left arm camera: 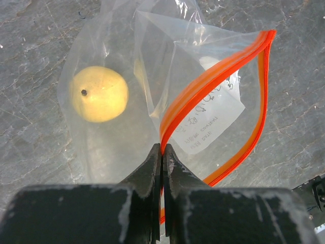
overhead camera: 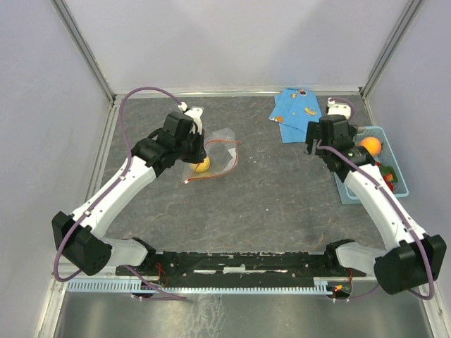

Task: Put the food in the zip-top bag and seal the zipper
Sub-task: Place the fake fruit in the zipper food storage bag, then pick up the fake fruit from the bin.

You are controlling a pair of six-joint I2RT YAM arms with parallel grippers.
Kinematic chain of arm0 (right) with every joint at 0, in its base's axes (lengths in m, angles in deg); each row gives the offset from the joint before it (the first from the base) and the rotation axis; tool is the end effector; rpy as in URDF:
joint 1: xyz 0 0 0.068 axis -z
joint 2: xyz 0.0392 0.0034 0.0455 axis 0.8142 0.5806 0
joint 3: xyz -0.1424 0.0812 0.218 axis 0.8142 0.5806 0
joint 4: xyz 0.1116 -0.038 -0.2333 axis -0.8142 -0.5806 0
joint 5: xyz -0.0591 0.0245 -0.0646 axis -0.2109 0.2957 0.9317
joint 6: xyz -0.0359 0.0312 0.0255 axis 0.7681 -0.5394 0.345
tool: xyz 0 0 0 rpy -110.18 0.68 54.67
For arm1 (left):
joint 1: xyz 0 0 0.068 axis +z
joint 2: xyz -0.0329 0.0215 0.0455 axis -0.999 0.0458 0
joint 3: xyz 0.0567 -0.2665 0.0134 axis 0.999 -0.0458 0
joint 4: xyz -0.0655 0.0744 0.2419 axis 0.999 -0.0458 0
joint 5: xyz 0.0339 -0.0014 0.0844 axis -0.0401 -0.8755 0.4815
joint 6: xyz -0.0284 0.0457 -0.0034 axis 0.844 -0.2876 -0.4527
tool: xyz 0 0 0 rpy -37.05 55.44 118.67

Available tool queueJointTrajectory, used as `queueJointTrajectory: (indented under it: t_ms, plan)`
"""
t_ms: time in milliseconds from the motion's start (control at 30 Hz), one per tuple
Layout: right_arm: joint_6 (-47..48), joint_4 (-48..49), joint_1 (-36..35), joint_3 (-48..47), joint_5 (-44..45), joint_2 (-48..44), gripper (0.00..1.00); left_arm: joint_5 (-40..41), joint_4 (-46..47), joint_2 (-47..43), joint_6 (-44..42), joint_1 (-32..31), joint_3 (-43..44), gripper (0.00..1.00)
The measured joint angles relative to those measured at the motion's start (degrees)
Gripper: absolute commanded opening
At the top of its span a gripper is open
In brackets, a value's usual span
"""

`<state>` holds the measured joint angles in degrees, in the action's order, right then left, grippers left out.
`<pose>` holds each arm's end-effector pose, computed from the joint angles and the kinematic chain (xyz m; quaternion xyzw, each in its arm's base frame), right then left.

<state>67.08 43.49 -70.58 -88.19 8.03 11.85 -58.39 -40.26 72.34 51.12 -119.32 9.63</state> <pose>0.2454 0.0543 0.3288 0.1028 0.8780 -0.0778 0.4609 0.2396 -0.1491 0.3433 0.1221 0.9044 -0.1635 0.3746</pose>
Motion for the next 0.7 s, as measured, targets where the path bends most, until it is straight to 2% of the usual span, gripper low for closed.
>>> queueJointTrajectory:
  t_ms: [367, 700]
  plan:
    - [-3.48, 6.84, 19.17, -1.18, 1.27, 12.46, 0.99, 4.33, 0.0, -1.18, 0.0, 0.0, -1.05, 0.03]
    - [-7.65, 14.14, 28.04, -6.47, 0.9, 26.16, 0.99, 5.2, 0.17, -1.16, 0.0, 0.0, -2.49, 0.03]
